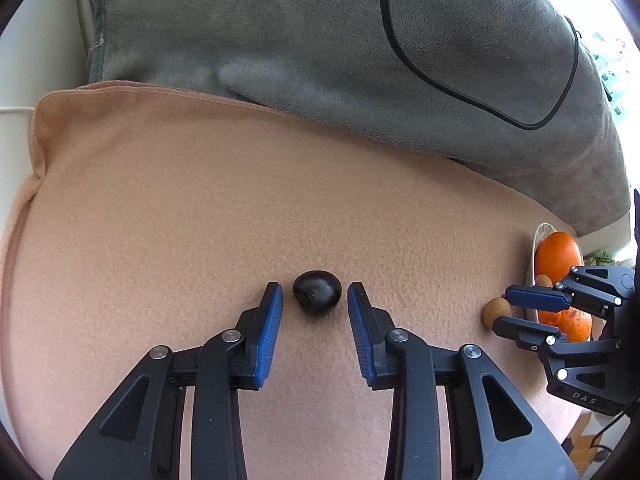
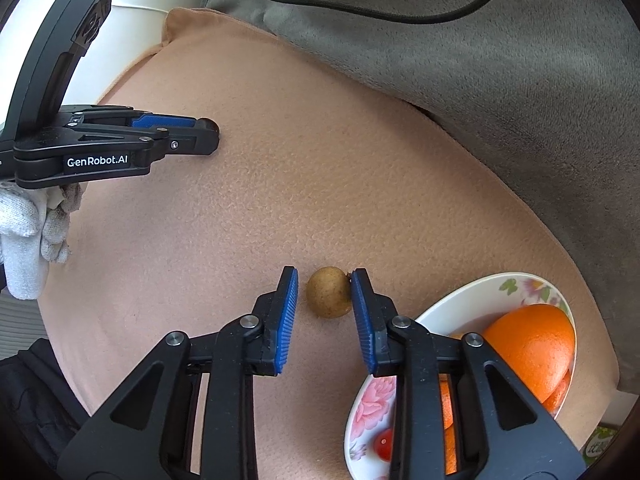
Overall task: Organize fruits
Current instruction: 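Close the left gripper on the dark plum while the right gripper closes on the longan, then carry the dark plum and longan over the plate with both grippers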
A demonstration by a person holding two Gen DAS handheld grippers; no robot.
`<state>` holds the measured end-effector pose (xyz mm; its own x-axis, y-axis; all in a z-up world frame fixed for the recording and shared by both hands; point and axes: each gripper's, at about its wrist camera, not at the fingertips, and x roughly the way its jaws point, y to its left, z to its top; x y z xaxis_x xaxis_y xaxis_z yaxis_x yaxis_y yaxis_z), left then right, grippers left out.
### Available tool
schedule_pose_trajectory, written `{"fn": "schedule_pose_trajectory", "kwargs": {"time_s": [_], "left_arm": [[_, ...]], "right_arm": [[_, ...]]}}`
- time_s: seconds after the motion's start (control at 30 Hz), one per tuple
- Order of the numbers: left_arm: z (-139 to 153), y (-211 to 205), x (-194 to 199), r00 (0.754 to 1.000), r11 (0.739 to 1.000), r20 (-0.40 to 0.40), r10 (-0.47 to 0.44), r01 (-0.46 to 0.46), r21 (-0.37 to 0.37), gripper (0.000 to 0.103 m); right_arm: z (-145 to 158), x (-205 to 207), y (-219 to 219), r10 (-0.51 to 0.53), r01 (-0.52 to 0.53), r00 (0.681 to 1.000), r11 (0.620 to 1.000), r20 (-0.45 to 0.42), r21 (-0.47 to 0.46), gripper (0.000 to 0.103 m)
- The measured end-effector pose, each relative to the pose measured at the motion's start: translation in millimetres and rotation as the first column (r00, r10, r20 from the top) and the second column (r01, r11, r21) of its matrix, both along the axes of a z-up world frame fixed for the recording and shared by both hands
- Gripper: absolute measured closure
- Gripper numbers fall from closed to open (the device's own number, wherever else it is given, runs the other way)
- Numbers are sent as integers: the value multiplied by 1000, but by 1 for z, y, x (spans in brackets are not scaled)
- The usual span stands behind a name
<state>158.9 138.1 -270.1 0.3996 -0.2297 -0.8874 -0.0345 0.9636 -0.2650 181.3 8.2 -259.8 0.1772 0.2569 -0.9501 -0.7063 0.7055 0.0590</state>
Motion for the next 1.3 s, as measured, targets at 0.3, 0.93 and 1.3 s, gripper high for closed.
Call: {"fn": "schedule_pose_trajectory", "kwargs": {"time_s": [0.3,0.93,1.3], "left_arm": [[2,-5,-7,1000,1000,17,-11,11,10,80],[5,5,0,1000,1000,20,-12,12,-4,80],[12,13,-5,999,1000,28,-16,16,-6,80]], "right_arm": [[2,-1,-6,-6,6,1000,1000,8,20,84],[2,-13,-9,20,-20,1000,1000,-18,7,74],[-10,-12,-2,57,-56,998,996,20,-74,77]]}}
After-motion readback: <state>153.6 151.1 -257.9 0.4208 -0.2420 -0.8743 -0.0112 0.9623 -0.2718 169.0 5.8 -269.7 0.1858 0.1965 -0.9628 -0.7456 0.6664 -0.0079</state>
